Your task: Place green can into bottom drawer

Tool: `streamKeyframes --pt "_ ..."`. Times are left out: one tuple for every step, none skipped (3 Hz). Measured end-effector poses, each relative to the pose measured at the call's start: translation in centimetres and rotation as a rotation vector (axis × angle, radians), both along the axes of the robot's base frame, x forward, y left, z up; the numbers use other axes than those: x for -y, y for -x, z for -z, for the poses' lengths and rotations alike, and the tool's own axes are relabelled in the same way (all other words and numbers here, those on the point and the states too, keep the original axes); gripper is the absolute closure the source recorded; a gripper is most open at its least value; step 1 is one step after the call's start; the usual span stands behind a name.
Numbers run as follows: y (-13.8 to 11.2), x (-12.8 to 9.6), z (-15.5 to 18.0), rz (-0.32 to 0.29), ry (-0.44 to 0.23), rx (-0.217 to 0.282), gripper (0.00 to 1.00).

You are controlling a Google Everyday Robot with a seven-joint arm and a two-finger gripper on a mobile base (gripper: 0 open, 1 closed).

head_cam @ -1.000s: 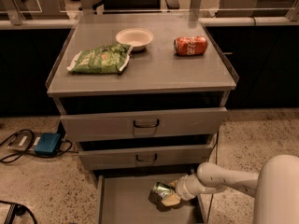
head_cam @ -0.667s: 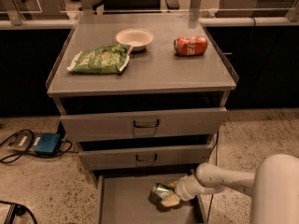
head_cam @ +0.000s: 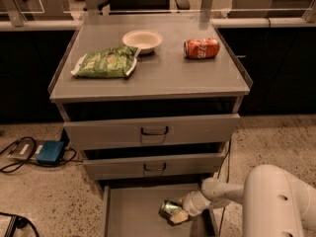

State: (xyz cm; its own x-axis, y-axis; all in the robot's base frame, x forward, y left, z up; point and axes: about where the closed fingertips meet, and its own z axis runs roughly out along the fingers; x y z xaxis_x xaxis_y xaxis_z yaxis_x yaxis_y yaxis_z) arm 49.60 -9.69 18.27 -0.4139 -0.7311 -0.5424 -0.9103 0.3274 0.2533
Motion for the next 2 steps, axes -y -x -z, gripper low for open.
streamKeyframes --pt "-0.9 -0.6 1.5 -0.009 -0.004 0.037 1.00" --pt "-1.9 -1.6 2.8 -0.001 -0.013 0.104 1.00"
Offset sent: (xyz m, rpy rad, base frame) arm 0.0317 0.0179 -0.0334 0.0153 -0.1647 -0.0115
